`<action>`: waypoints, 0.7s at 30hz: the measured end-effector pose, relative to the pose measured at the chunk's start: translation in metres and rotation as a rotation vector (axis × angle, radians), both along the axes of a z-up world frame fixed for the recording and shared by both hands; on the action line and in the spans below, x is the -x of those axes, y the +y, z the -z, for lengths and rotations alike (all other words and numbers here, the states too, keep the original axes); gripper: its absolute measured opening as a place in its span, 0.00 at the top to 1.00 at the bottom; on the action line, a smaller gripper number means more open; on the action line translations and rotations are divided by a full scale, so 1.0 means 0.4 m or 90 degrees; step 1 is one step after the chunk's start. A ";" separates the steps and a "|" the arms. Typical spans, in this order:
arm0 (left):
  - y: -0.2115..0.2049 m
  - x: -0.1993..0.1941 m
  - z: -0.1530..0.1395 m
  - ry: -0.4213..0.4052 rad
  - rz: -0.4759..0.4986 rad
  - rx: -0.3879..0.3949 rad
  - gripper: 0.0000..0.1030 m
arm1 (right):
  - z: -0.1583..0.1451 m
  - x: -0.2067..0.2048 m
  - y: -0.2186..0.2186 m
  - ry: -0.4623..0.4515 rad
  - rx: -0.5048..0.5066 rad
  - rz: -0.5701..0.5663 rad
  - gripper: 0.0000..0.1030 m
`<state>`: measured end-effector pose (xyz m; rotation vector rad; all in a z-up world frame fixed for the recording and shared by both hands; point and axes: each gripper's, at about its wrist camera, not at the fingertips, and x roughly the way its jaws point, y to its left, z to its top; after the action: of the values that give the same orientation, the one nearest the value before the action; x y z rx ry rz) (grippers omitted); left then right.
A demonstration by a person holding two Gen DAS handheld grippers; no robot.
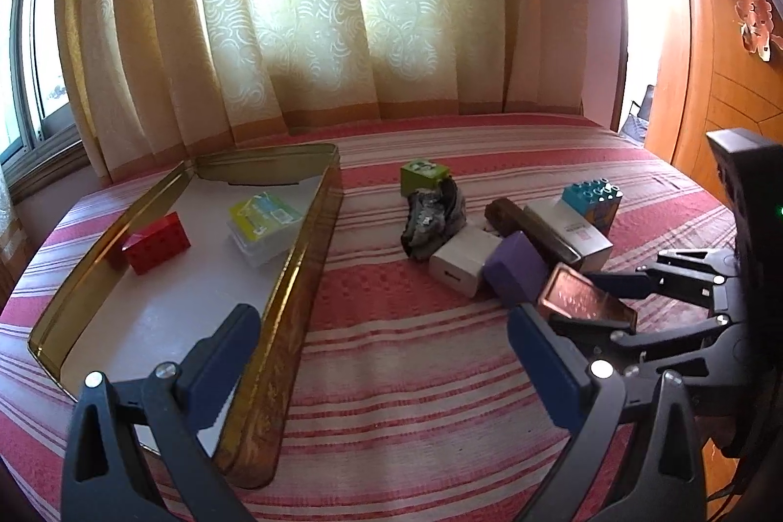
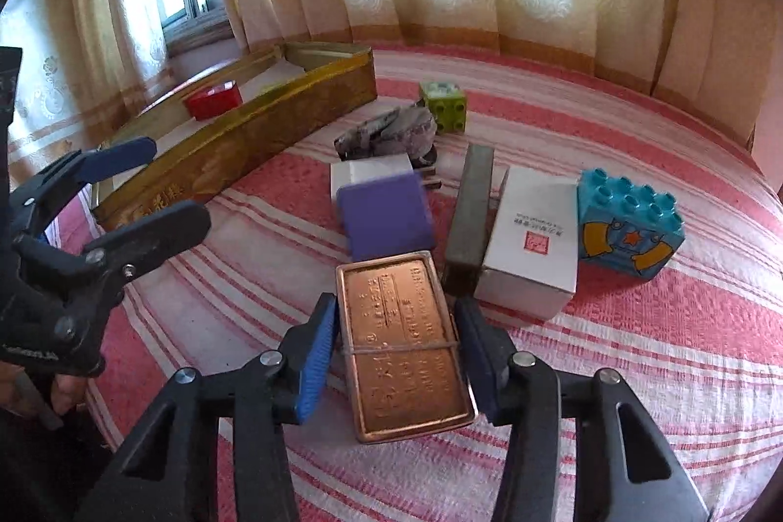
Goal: Organize rigid objects
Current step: 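Grasp the copper bar with the right gripper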
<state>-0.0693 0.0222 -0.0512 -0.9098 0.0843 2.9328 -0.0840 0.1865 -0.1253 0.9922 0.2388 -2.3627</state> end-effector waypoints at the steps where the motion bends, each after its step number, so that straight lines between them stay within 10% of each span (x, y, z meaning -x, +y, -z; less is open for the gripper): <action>1: 0.003 0.001 0.000 -0.001 0.004 0.001 0.00 | -0.005 -0.004 0.005 0.012 0.005 0.006 0.52; 21: 0.180 0.132 0.031 -0.056 0.102 0.115 0.07 | -0.064 -0.024 0.159 0.111 0.146 0.197 0.52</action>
<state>-0.1220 0.0943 -0.0636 -1.0020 0.4034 2.7676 -0.0744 0.2503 -0.0995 0.7585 -0.1295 -2.6856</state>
